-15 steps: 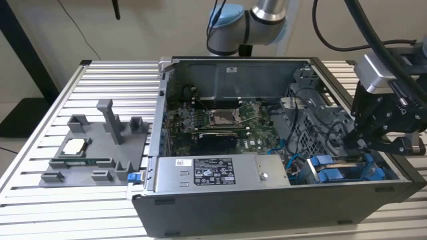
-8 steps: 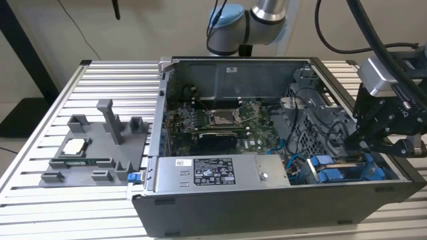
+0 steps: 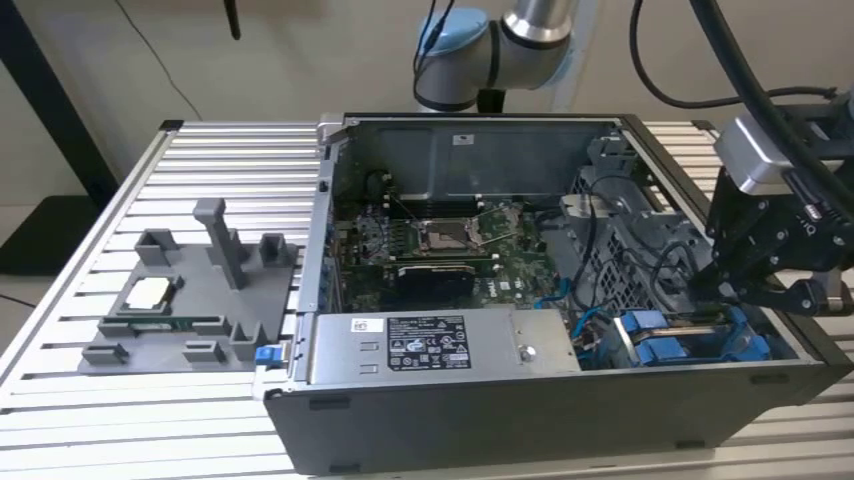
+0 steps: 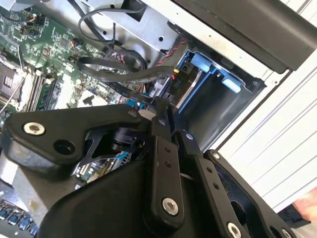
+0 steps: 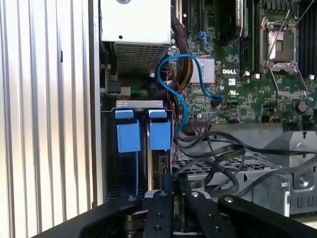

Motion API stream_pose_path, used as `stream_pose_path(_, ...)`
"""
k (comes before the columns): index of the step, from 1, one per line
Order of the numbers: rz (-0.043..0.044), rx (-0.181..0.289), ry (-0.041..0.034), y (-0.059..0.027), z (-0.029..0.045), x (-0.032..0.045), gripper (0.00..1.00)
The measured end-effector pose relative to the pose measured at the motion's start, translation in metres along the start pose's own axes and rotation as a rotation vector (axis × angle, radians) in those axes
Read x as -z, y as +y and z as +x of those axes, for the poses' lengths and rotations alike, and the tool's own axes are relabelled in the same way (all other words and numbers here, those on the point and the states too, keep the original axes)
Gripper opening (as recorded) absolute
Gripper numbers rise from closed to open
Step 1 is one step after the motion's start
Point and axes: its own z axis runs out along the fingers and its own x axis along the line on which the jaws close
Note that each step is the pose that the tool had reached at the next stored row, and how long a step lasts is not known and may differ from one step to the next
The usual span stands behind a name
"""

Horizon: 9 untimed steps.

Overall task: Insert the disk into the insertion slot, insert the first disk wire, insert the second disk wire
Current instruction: 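Insert the second disk wire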

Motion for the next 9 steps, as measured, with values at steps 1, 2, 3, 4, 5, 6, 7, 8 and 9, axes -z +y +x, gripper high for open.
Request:
stream_pose_path(1, 0.0000, 0.000, 0.0001, -0.0001, 0.0000, -0.0001, 0.16)
stream_pose_path(2, 0.0000, 0.000, 0.0000, -0.0001, 0.0001, -0.0004, 0.16)
stream_pose_path(3, 0.0000, 0.000, 0.0000, -0.0001, 0.0001, -0.0006, 0.16)
stream_pose_path(4, 0.0000, 0.000, 0.0001, -0.0001, 0.0001, -0.0007, 0.16)
stream_pose_path(5, 0.0000, 0.000, 0.0000, -0.0002, 0.0002, -0.0010, 0.16)
stream_pose_path(6, 0.0000, 0.000, 0.0000, -0.0002, 0.0002, -0.0012, 0.16)
stream_pose_path(7, 0.0000, 0.000, 0.0000, -0.0002, 0.0003, -0.0015, 0.16)
stream_pose_path(8, 0.0000, 0.000, 0.0000, -0.0003, 0.0003, -0.0018, 0.16)
stream_pose_path(9, 0.0000, 0.000, 0.0000, -0.0004, 0.0004, -0.0021, 0.16)
